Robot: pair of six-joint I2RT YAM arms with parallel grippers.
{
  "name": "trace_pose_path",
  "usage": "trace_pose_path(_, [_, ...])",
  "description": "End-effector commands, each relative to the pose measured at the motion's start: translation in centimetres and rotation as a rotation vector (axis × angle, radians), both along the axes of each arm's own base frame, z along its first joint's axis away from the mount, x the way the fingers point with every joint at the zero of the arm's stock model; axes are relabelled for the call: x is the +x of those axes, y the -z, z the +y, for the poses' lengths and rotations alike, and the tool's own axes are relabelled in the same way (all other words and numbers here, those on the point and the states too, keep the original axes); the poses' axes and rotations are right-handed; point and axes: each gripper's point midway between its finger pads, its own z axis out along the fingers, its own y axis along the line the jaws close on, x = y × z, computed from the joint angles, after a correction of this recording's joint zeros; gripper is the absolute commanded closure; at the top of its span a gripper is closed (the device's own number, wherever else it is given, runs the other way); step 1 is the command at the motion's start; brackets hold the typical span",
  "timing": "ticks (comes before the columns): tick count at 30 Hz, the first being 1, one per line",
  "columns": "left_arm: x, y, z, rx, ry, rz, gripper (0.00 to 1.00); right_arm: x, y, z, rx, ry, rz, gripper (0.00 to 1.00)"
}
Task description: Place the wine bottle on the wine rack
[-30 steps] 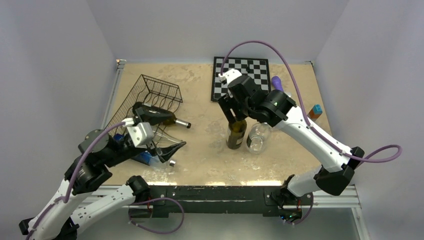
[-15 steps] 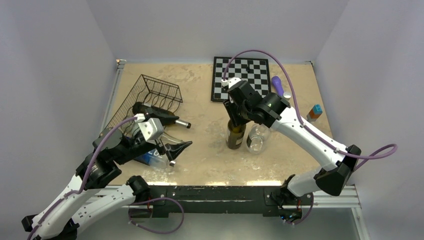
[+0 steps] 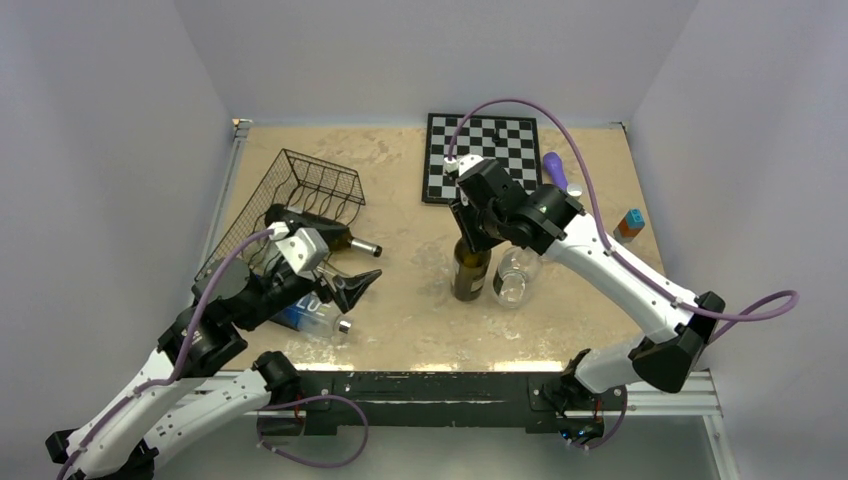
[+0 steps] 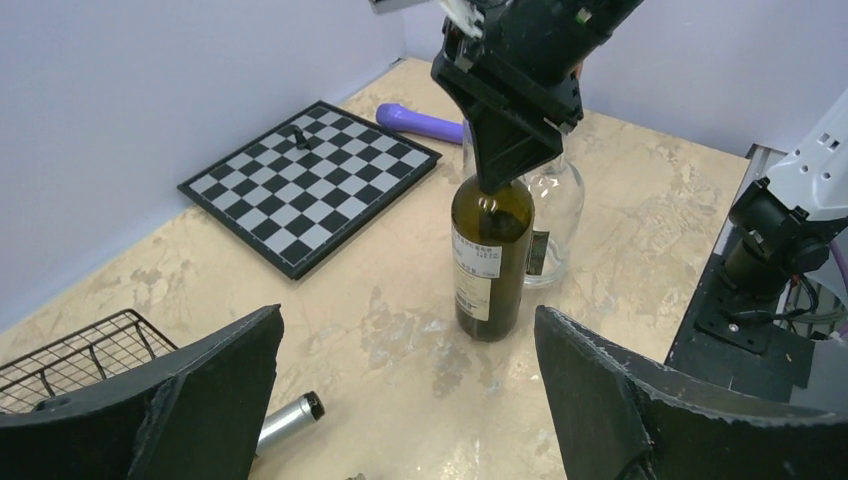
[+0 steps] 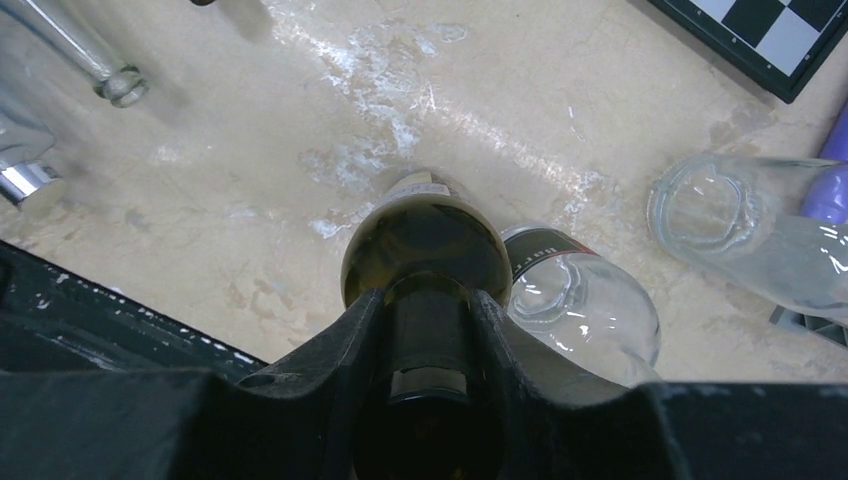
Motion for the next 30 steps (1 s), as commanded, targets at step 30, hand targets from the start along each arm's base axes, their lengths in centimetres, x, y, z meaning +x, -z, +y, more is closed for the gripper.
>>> trace_pose_path(30, [-0.6, 9.2, -6.0, 0.123, 0.248, 0.196, 0.3, -10.1, -23.0, 9.0, 0.947, -0.466, 0.036, 1.0])
